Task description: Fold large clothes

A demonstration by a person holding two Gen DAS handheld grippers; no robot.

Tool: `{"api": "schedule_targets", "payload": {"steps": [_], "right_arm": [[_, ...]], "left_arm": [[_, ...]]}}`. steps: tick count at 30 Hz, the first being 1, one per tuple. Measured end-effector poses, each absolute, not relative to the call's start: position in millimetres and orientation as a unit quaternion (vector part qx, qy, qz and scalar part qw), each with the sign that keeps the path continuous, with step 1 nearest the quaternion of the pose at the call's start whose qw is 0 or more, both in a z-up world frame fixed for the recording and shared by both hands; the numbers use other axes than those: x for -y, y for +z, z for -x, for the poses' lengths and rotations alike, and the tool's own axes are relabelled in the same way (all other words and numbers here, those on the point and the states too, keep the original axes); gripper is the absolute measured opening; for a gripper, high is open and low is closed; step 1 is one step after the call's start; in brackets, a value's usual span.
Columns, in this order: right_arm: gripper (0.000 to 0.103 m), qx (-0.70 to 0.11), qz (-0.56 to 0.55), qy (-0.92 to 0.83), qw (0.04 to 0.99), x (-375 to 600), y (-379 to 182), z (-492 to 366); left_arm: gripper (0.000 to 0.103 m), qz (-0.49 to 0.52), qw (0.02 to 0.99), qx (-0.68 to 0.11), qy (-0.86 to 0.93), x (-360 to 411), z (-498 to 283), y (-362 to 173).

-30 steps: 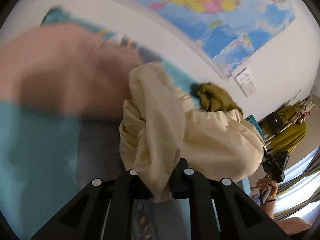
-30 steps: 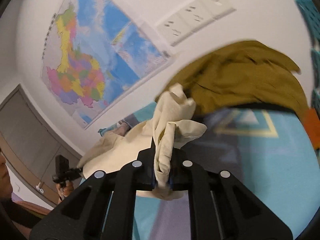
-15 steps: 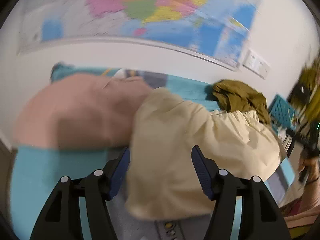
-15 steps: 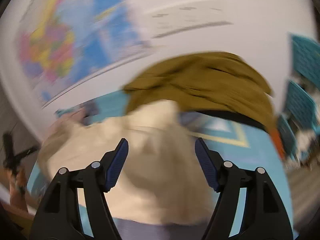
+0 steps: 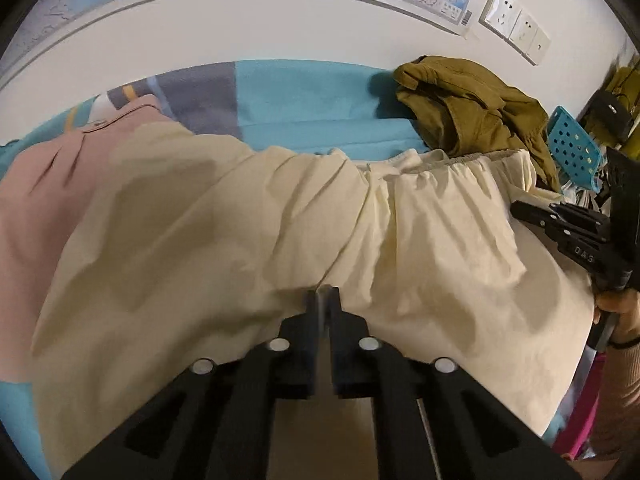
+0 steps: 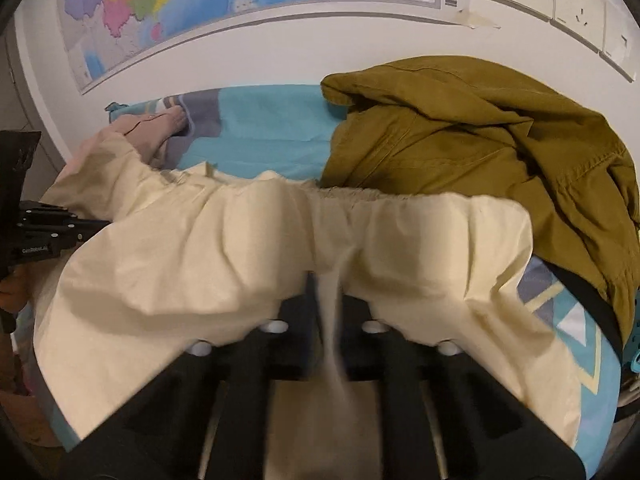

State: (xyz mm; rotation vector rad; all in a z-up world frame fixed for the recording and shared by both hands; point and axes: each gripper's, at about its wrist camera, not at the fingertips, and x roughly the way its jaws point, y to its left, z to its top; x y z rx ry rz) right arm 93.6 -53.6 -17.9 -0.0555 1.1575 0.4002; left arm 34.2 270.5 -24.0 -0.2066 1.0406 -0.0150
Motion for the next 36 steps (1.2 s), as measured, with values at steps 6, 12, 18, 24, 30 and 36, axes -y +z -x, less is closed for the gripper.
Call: {"api": "schedule_targets", "payload": {"steps": [6, 12, 18, 24, 30, 36], "right_arm": [[0.002, -0.451, -0.013, 0.175, 0.875, 69.7, 35.5, -101.1], [0.002, -0.518, 0.017, 0.158, 0.841, 58.1, -20.5, -125.2], [0.003, -0.528, 0.011, 0.164, 0.833, 60.3, -35.9, -123.7], [0.057, -0.495, -0.046, 0.181, 0.848, 88.1, 6.4, -95.7], [0.054, -0.496, -0.035, 0.168, 0.851, 120.5, 21.1, -61.4], [0.001, -0.518, -0.052, 0.166, 0.837, 122.9, -11.5, -67.7]], "left_arm": [[0.000, 0.120, 0.898, -0.422, 0.020, -284.2, -36.3, 13.7], [0.000, 0.119, 0.899, -0.418, 0.053, -300.9, -43.3, 4.7], [0.000, 0.142, 0.896, -0.418, 0.046, -321.2, -44.6, -11.6], [0.006, 0.165, 0.894, -0.414, 0.044, -328.1, -36.6, -12.1], [0.036, 0.110, 0.913, -0.392, 0.020, -305.0, 10.2, 9.7], [0.035, 0.106, 0.901, -0.419, 0.023, -308.2, 16.9, -15.6]]}}
